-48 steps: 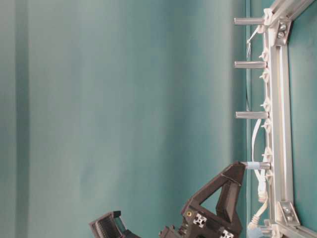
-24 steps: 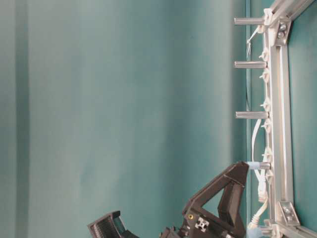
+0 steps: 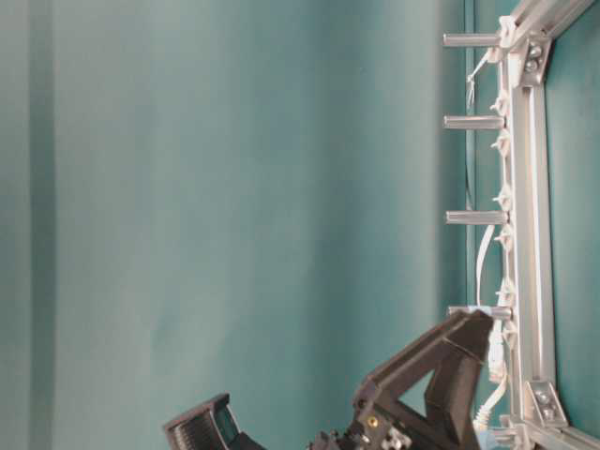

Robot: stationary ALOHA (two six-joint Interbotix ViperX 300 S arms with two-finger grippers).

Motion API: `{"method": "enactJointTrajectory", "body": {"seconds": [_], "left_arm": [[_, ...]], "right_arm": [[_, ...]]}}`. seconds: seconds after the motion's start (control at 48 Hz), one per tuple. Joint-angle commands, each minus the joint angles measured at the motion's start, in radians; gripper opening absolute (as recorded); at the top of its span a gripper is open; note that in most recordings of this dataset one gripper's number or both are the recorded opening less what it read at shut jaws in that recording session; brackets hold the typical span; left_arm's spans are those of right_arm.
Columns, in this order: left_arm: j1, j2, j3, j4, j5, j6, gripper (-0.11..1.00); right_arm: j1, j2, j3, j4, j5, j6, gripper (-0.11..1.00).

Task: Insert the wire through the string loop located on the right side.
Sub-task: 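Move the left gripper to the plug and grasp it beyond the loop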

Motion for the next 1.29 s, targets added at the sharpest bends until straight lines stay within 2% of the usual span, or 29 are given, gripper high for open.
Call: {"method": "enactJointTrajectory", "body": {"seconds": [0.0,0.229,0.396,0.666,1.27], "left_arm": [[-0.044,-0.002,-0.034,0.003,0.020,-0.005,0.64],[-0.158,0.029,-0.066,0.005,0.112,-0.009,0.63],[-0.202,0.051,-0.100,0.005,0.150,-0.011,0.63],[-0.212,0.110,-0.176,0.005,0.150,-0.011,0.63],[-0.212,0.403,-0.545,0.005,0.152,-0.012,0.63]], "right_arm": [[-0.002,-0.008,-0.011,-0.003,-0.008,-0.002,0.19],[-0.002,-0.008,-0.008,-0.003,-0.008,-0.002,0.19],[-0.002,-0.008,-0.008,-0.003,-0.015,-0.002,0.19],[-0.002,-0.008,-0.008,-0.003,-0.017,-0.002,0.19],[-0.002,-0.008,-0.008,-0.003,-0.032,-0.002,0.19]]}}
